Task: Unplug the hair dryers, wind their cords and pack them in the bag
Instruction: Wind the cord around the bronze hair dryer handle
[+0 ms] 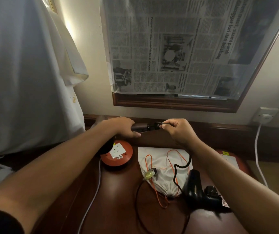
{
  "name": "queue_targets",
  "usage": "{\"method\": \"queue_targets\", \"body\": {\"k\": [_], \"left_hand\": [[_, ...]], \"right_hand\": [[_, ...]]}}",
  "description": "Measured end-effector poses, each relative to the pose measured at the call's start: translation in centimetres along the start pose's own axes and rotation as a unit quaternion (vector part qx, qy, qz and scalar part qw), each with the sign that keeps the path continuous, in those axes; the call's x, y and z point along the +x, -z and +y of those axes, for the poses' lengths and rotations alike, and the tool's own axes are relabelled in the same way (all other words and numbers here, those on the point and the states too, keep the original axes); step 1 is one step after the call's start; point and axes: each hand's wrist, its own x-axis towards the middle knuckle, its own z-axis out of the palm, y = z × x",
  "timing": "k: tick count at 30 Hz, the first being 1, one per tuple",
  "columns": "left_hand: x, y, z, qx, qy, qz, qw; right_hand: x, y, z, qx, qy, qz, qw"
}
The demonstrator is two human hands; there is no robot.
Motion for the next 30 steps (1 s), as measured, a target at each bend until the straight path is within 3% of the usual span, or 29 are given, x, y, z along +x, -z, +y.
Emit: {"method": "queue_targets", "body": {"k": [5,19,30], "left_hand": [[-0.3,1.0,-0.1,-0.038,0.003,0.006,0.999],[-1.8,2.3,-0.1,-0.065,-0.038,0.033,0.997],[-3.3,3.5,0.8,-0.056,-0.127,0.026,0.99]], "right_hand": [[-1.1,-0.7,0.3,0.152,-0.047,-0.024,0.987],[-2.7,-4.1,3.0,0.224,-0.103,-0.114,0.963],[-0.3,-2.1,4.0,0.188,-0.156,-0.221,0.944]]}}
